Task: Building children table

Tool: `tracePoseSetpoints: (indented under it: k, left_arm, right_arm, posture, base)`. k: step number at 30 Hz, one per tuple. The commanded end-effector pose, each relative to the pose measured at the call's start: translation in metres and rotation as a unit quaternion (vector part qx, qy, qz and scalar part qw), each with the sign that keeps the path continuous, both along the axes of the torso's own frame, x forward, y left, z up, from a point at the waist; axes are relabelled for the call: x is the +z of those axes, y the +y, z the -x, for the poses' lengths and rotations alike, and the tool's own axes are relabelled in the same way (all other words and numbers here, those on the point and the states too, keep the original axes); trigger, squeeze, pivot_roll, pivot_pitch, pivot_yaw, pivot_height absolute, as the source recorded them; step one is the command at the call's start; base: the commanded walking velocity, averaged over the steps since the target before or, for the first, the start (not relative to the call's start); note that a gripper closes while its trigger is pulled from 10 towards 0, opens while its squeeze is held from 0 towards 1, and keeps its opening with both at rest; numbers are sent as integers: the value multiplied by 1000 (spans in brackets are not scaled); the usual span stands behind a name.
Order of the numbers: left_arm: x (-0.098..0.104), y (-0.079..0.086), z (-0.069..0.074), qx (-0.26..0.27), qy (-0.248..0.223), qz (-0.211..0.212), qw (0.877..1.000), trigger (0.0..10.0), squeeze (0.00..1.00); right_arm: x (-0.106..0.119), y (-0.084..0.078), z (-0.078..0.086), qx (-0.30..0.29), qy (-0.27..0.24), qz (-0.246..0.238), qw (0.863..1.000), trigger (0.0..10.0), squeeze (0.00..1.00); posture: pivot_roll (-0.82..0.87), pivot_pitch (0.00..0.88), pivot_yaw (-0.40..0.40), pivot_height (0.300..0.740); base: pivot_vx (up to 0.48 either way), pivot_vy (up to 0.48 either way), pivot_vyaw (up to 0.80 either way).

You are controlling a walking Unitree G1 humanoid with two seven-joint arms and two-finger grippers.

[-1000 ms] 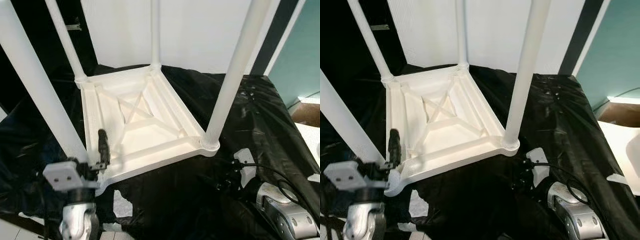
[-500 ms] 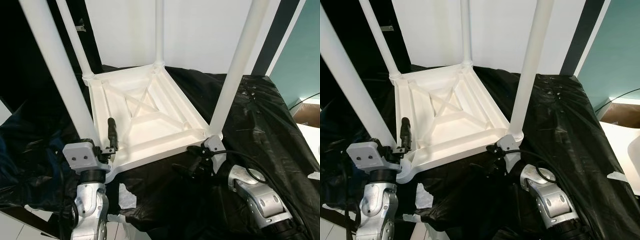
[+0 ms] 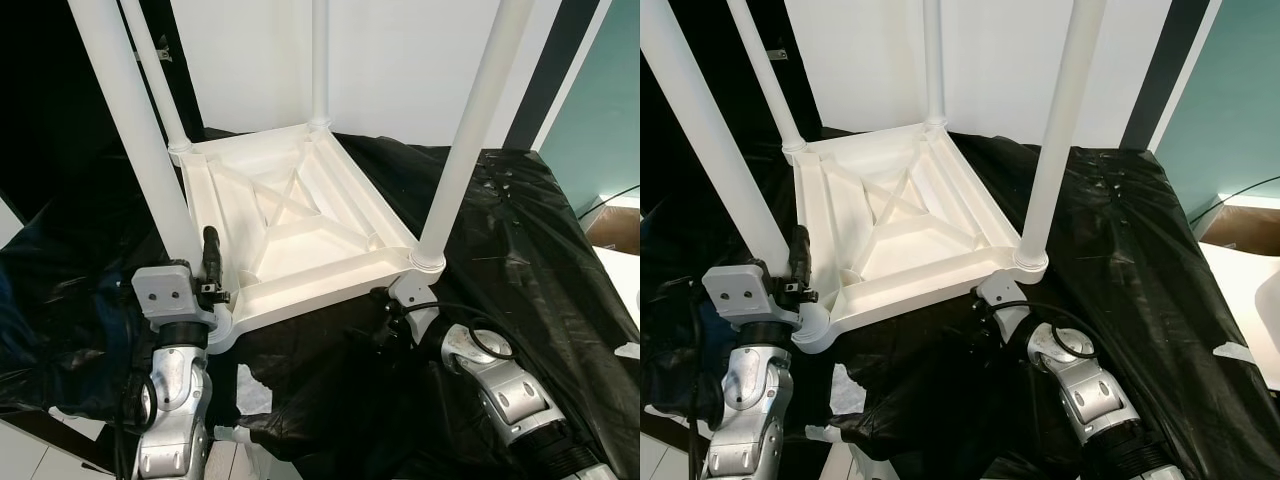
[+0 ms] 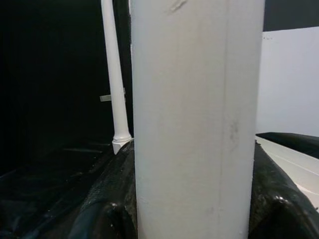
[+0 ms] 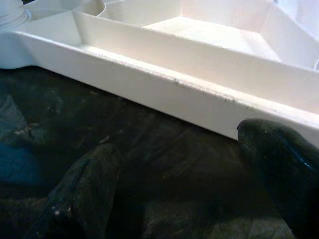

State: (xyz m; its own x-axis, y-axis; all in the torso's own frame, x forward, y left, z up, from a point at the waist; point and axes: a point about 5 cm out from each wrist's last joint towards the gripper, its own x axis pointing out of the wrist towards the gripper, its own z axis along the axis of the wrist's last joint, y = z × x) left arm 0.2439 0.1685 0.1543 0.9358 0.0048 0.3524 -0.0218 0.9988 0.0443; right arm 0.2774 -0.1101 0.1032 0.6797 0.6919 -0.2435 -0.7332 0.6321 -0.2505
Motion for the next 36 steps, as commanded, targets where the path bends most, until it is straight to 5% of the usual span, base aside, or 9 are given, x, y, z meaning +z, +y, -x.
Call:
tracePoseSetpoints:
  k: [1, 4, 5, 11, 12, 21, 22, 24, 36]
  left_arm:
    - [-30, -12, 3, -62, 79, -33, 994, 10000, 0]
    - [-34, -15, 5, -72, 88, -37, 993, 10000, 0]
    - [-37, -20, 7, -89, 96, -48, 990, 10000, 1000]
    - [-37, -21, 2, -85, 106, -35, 990, 10000, 969]
    - [-39, -21, 2, -88, 117, -32, 989, 10000, 0]
    - [-45, -19, 3, -74, 130, -34, 988, 10000, 0]
    - [-44, -18, 2, -69, 129, -36, 989, 4471, 0]
    - [-44, -17, 1, -64, 130, -38, 989, 0, 0]
    - [-4, -18, -12, -68, 72, -57, 993, 0, 0]
  right_arm:
    - [0, 1, -2, 2, -3, 5, 1000, 10000, 0]
    - [-1, 1, -2, 2, -4, 5, 1000, 10000, 0]
    - [-1, 3, -2, 2, -8, 5, 1000, 10000, 0]
    - [-1, 6, -2, 5, -11, 4, 1000, 10000, 0]
    - [-1, 7, -2, 5, -11, 4, 1000, 10000, 0]
    - [-1, 9, -1, 7, -9, 0, 1000, 10000, 0]
    - [-2, 9, -1, 8, -12, 5, 1000, 10000, 0]
    - [-2, 8, -2, 11, -30, 26, 999, 10000, 0]
    - [-11, -6, -19, -9, -199, 271, 942, 10000, 0]
  posture:
    - [117, 0, 5, 740]
    - [117, 0, 6, 740]
    - [117, 0, 6, 740]
    - [117, 0, 6, 740]
    - [117, 0, 6, 740]
    - [125, 0, 6, 740]
    - [124, 0, 6, 740]
    - [121, 0, 6, 740]
    - [122, 0, 2, 740]
  base:
    - [0, 0, 0]
    - [0, 0, 0]
    - [0, 0, 0]
    - [0, 0, 0]
    - [0, 0, 0]
    - [0, 0, 0]
    - [0, 0, 0]
    - [0, 0, 0]
    - [0, 0, 0]
